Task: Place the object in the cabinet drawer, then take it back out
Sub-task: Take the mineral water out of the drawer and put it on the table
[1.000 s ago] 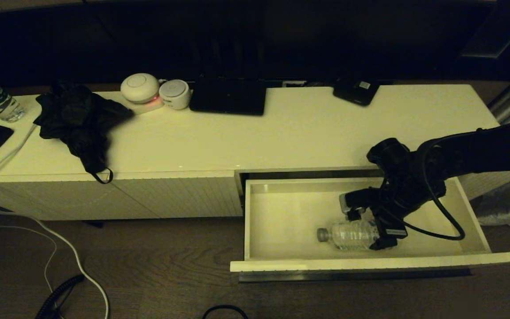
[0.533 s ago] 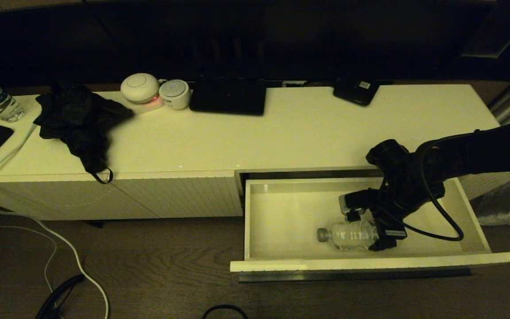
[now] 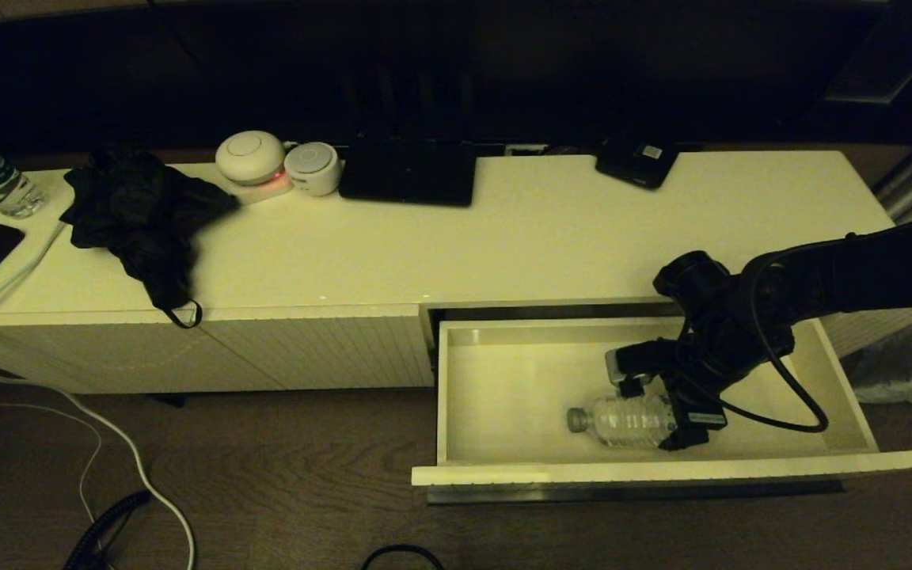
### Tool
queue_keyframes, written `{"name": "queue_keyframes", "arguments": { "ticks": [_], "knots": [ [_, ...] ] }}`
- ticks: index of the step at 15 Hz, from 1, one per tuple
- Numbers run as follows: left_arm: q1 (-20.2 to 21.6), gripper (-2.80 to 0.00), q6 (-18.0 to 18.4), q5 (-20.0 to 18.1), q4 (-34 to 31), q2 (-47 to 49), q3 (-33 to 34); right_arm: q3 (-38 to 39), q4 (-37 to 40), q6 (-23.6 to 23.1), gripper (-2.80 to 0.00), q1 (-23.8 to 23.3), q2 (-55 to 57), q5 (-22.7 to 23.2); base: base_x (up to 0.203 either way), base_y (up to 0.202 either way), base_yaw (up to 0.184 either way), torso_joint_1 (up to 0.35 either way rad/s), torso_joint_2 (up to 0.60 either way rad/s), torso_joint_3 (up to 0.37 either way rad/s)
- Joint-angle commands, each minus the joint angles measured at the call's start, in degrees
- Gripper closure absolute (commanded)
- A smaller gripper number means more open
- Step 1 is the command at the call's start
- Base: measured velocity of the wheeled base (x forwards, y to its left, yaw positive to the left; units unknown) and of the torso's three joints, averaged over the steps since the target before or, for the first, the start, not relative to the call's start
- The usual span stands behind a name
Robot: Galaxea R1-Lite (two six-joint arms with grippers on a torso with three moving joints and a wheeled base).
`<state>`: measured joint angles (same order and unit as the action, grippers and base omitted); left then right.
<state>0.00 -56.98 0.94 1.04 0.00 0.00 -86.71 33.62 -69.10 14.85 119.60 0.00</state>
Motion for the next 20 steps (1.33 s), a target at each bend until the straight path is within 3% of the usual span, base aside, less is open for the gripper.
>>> {"name": "queue_keyframes", "arguments": {
  "ticks": [1, 5, 6, 20],
  "knots": [
    [0.0, 0.00, -0.3, 0.0, 0.0, -0.1, 0.0, -0.1, 0.2, -0.2, -2.80, 0.2, 0.0, 0.0, 0.000, 0.000, 0.000, 0.000, 0.00, 0.000],
    [0.0, 0.00, -0.3, 0.0, 0.0, -0.1, 0.0, 0.4, 0.2, -0.2, -2.80, 0.2, -0.4, 0.0, 0.000, 0.000, 0.000, 0.000, 0.00, 0.000],
    [0.0, 0.00, -0.3, 0.0, 0.0, -0.1, 0.0, 0.9, 0.1, -0.2, 0.00, 0.2, -0.6, 0.1, 0.000, 0.000, 0.000, 0.000, 0.00, 0.000],
    [0.0, 0.00, -0.3, 0.0, 0.0, -0.1, 0.0, 1.6, 0.4, -0.2, 0.00, 0.3, -2.8, 0.0, 0.000, 0.000, 0.000, 0.000, 0.00, 0.000]
  ]
}}
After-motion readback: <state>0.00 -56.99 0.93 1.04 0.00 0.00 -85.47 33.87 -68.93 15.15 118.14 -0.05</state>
